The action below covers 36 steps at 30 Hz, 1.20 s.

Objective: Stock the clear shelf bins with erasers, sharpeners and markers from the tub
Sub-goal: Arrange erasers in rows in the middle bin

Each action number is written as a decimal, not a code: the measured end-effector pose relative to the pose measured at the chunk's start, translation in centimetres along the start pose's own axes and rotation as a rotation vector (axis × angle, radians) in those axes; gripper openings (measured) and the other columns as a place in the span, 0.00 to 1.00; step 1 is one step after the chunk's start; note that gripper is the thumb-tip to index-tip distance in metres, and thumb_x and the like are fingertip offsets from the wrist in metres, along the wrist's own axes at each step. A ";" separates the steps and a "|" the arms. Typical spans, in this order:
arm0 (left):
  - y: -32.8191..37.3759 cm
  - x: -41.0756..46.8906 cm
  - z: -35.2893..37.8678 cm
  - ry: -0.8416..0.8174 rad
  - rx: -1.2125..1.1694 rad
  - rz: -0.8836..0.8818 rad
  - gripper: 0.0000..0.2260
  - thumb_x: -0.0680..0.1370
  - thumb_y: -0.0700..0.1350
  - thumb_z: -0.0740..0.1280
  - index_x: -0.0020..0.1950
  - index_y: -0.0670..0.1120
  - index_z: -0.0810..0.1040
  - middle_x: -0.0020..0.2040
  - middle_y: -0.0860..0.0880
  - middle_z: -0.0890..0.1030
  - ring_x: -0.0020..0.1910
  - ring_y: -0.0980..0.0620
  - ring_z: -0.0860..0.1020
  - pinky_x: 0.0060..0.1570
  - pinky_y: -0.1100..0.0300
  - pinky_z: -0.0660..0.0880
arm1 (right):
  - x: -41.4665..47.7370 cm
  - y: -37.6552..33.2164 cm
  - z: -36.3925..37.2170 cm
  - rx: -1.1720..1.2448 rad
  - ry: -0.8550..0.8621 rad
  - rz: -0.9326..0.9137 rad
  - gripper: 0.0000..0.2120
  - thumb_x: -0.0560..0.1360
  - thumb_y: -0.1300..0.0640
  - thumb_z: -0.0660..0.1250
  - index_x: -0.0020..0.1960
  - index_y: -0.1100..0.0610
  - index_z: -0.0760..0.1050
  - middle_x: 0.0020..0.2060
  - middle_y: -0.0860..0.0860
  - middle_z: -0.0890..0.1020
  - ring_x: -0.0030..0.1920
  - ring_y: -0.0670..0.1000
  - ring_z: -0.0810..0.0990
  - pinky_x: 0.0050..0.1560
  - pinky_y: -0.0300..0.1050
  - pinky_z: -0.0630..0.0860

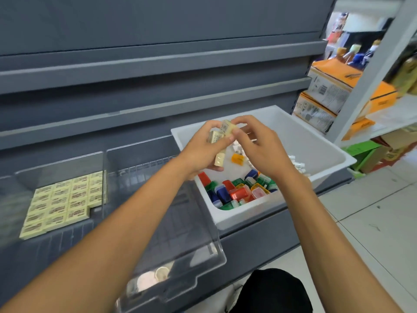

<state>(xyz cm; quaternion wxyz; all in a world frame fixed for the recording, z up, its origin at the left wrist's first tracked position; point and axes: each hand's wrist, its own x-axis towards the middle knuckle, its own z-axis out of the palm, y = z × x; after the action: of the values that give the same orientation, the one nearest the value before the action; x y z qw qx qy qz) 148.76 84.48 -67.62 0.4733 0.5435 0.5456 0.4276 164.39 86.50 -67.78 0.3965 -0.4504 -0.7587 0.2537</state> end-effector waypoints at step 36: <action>-10.0 -23.2 -20.2 0.404 -0.165 -0.095 0.07 0.80 0.49 0.65 0.55 0.49 0.71 0.30 0.52 0.74 0.31 0.43 0.70 0.22 0.59 0.71 | -5.7 -16.0 22.4 0.367 -0.329 -0.136 0.06 0.81 0.57 0.62 0.53 0.51 0.77 0.47 0.46 0.82 0.47 0.50 0.81 0.51 0.52 0.78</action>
<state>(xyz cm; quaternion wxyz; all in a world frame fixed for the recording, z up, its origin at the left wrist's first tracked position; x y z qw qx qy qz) 126.15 61.90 -72.44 0.4167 0.3799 0.6175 0.5484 139.70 73.43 -70.51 0.3588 -0.2713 -0.7829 0.4297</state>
